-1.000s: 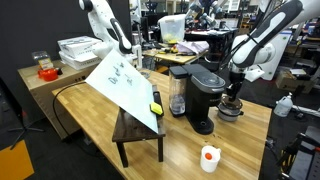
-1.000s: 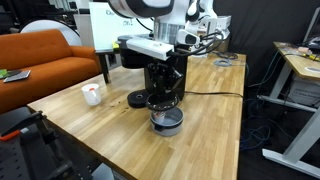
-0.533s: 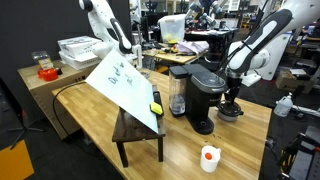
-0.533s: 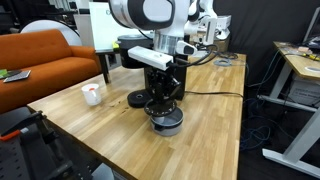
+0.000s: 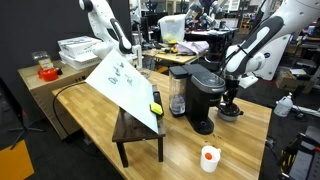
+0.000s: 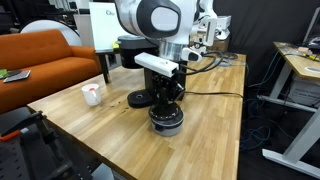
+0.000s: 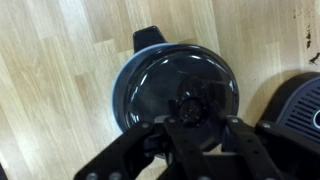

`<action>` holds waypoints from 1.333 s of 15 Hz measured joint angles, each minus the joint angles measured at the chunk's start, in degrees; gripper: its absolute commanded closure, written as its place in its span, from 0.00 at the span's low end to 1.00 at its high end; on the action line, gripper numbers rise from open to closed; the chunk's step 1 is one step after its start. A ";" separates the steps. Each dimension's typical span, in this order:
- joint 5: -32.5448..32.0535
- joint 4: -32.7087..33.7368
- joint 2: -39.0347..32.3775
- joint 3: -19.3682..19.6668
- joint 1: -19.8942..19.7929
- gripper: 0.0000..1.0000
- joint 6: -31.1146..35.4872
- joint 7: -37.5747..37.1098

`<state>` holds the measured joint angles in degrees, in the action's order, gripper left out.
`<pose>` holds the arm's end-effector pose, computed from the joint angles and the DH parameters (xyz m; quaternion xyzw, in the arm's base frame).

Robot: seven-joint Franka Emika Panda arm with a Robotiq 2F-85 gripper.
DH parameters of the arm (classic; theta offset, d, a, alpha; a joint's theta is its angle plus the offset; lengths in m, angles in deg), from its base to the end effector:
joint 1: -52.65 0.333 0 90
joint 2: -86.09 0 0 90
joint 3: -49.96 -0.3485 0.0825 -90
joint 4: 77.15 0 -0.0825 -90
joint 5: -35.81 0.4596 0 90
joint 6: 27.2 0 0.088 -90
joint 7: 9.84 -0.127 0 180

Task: Put the lid on the pot

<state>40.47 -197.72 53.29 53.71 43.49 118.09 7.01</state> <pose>0.5915 -0.1386 0.0700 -0.9976 -0.0033 0.0663 0.0204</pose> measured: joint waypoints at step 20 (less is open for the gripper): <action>0.01 2.00 -0.59 0.00 -1.98 0.92 0.00 -0.03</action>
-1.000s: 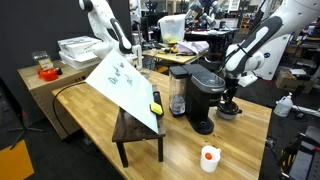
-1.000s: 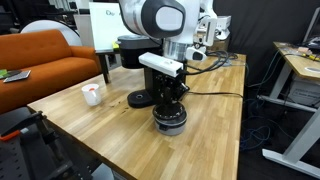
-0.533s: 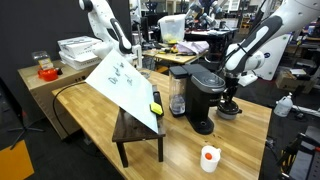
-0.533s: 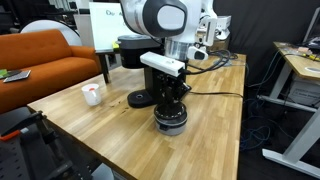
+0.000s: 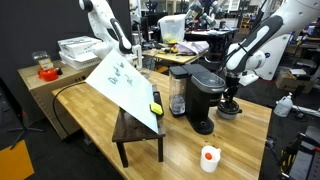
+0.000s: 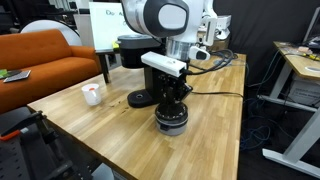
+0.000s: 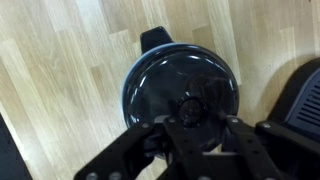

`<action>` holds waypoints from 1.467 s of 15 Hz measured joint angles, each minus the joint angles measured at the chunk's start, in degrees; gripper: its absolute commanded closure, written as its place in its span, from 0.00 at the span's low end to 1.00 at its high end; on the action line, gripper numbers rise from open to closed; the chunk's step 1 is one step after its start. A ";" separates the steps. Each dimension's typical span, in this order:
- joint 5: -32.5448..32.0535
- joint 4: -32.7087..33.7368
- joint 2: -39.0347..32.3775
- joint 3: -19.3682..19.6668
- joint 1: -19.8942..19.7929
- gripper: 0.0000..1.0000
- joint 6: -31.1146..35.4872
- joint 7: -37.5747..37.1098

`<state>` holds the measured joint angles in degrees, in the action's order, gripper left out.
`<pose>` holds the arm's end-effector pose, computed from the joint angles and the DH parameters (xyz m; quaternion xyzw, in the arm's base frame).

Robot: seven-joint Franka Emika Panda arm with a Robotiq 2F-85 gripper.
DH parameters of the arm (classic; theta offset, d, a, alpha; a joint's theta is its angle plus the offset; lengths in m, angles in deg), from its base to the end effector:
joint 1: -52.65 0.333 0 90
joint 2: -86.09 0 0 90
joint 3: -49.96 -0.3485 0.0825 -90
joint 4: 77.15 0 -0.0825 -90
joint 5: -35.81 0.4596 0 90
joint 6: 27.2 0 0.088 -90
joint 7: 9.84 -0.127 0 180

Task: Put the lid on the pot

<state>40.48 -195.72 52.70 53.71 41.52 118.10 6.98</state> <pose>0.6010 -0.1623 0.0761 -0.9983 0.0135 0.0540 0.0184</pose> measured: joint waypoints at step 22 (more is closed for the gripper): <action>0.31 -0.57 -0.18 -1.14 -1.38 0.52 -0.04 -0.01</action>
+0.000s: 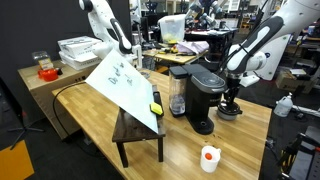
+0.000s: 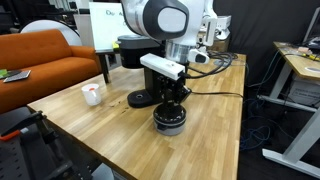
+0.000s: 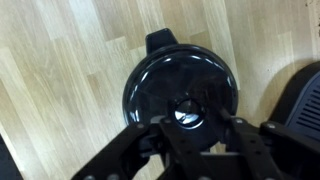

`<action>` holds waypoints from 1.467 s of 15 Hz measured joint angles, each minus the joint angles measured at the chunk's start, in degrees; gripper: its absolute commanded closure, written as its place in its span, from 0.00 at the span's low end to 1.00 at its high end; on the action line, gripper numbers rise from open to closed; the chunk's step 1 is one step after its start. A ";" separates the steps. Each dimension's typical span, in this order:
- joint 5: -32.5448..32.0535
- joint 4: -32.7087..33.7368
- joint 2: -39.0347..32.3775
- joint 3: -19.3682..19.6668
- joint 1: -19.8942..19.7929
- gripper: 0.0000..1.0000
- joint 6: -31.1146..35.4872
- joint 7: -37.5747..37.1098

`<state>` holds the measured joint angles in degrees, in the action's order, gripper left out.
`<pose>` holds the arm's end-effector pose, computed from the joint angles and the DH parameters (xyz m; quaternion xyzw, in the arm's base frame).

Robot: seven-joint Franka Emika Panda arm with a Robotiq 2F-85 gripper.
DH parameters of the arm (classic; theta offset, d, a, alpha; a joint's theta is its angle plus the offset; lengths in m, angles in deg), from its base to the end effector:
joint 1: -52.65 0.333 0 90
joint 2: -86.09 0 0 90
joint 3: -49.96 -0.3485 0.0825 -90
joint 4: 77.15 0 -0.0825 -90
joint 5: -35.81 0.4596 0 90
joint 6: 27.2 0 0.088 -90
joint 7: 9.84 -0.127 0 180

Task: Put the lid on the pot

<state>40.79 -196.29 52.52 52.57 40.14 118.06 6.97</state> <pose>0.5946 -0.1627 0.0702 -0.9977 0.0195 0.0591 0.0269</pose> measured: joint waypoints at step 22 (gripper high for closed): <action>-4.59 -10.35 7.68 1.94 0.27 0.00 1.49 -0.10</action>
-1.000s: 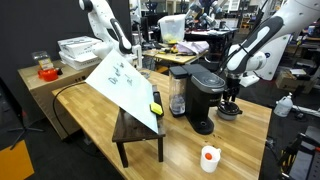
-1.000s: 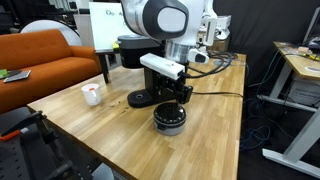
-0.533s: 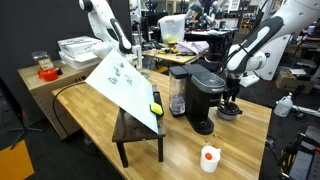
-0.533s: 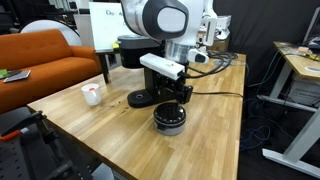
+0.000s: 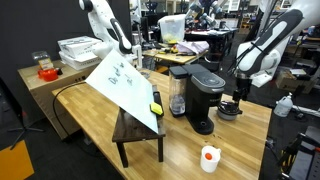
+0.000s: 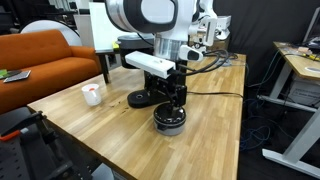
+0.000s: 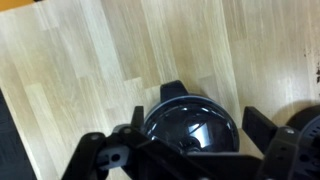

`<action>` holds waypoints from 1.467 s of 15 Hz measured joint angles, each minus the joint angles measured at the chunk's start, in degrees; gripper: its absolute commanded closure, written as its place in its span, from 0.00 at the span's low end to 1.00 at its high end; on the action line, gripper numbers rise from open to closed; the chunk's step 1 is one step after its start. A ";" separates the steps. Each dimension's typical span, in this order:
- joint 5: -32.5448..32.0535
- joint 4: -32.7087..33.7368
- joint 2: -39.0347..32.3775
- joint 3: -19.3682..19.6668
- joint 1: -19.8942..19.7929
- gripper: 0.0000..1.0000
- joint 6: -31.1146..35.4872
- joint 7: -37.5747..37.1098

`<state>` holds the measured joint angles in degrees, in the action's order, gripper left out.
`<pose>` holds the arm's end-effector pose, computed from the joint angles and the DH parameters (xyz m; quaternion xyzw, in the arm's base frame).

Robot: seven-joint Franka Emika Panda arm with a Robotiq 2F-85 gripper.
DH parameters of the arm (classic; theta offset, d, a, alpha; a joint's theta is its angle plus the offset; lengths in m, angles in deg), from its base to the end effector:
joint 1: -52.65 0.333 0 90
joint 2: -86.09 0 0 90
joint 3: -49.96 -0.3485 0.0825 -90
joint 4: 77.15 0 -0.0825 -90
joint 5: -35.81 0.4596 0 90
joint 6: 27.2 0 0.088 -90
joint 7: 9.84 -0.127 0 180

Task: Put the lid on the pot

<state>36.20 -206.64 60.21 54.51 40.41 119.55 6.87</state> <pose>0.5361 -0.1660 0.0892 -0.9971 0.0010 0.0758 0.0062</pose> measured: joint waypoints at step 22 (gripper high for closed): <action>3.99 -26.65 29.11 4.66 -0.88 0.00 13.02 40.96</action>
<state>40.19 -233.29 89.31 59.17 39.53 132.57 47.83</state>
